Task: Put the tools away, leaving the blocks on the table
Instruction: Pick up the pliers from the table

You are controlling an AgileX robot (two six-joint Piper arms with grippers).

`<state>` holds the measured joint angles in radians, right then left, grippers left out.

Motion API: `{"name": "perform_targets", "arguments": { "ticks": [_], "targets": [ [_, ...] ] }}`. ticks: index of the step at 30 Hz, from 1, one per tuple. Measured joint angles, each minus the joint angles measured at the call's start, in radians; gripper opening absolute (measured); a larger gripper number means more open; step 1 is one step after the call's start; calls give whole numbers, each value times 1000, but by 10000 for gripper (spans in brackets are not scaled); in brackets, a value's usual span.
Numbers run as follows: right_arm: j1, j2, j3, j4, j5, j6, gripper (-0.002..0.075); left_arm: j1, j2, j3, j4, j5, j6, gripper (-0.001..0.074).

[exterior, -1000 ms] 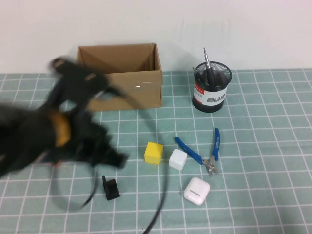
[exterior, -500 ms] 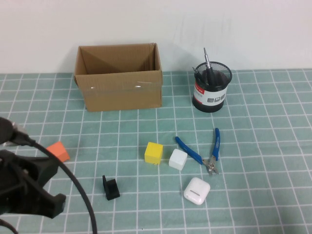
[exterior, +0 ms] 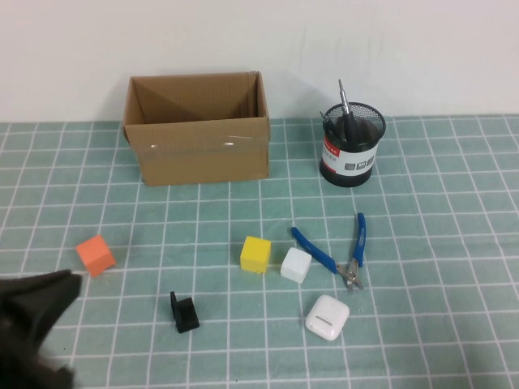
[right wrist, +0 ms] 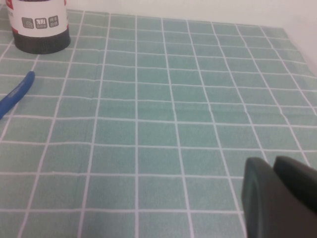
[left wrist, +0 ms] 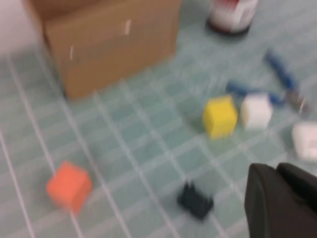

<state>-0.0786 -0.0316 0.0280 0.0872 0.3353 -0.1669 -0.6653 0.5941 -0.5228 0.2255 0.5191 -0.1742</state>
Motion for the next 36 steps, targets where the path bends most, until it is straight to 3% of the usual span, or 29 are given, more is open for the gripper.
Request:
{"name": "perform_targets", "arguments": {
  "ticks": [5,8,13,18,26,36],
  "targets": [
    [0,0,0,0,0,0,-7,189,-223,218,-191,-317,288,-1],
    [0,0,0,0,0,0,-7,302,-365,343,-244,-519,357,-3],
    [0,0,0,0,0,0,-7,441,-564,500,-257,-618,377,-3],
    [0,0,0,0,0,0,-7,500,-602,546,-261,-545,330,-3],
    [0,0,0,0,0,0,-7,502,-602,550,-273,-186,285,-3],
    [0,0,0,0,0,0,-7,502,-602,550,-273,-168,285,-3]
  ]
}}
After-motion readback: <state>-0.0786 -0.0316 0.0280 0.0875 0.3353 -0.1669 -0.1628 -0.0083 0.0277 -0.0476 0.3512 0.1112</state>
